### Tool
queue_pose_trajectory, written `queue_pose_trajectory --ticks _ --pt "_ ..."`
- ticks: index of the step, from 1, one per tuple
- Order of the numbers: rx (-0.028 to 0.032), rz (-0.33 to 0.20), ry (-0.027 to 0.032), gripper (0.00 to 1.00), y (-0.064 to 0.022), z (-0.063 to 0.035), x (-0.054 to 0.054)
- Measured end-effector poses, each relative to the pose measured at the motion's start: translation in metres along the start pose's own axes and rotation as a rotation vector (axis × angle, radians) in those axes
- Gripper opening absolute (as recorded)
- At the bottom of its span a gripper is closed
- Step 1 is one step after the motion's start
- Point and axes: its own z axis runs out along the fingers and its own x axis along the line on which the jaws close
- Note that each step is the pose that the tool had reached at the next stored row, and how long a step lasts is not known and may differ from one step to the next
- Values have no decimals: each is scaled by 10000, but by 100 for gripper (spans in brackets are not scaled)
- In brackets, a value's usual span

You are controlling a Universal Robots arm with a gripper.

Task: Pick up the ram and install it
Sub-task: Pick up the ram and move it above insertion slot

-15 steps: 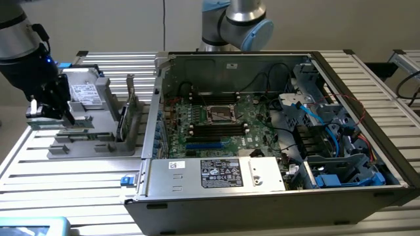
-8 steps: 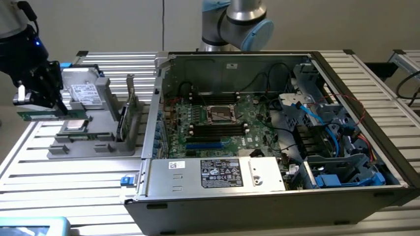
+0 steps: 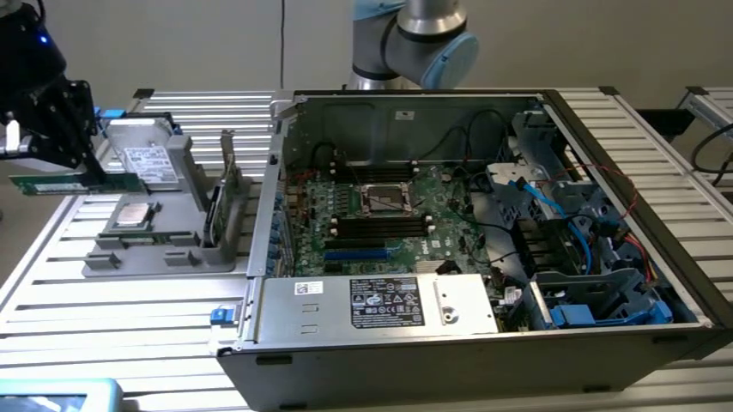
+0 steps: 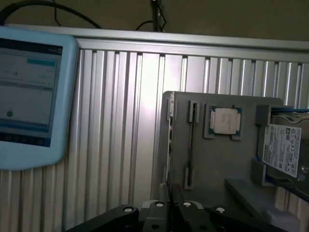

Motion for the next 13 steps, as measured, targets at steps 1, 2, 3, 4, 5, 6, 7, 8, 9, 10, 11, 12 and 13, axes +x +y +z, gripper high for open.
queue_pose_trajectory --ticks 1,2,3,4,5,6,7,8,9,10,11,12,13 --pt "-7 -1 0 13 -34 -44 17" --pt "-10 0 -1 13 -68 -85 32" --pt "-15 0 -1 13 -105 -125 48" --pt "-19 0 -2 13 -143 -158 61" --pt "-22 0 -3 13 -183 -183 72" --pt "-25 -1 -4 13 -224 -206 83" --pt "-30 0 -3 13 -266 -231 94" --pt "-35 0 -3 13 -306 -252 103" --pt "-40 0 -4 13 -350 -273 113" --pt "-47 -1 -4 13 -392 -292 122" --pt "-53 -1 -5 13 -434 -311 131" --pt "-62 -1 -5 13 -474 -328 140" --pt "-70 0 -6 13 -516 -343 147"
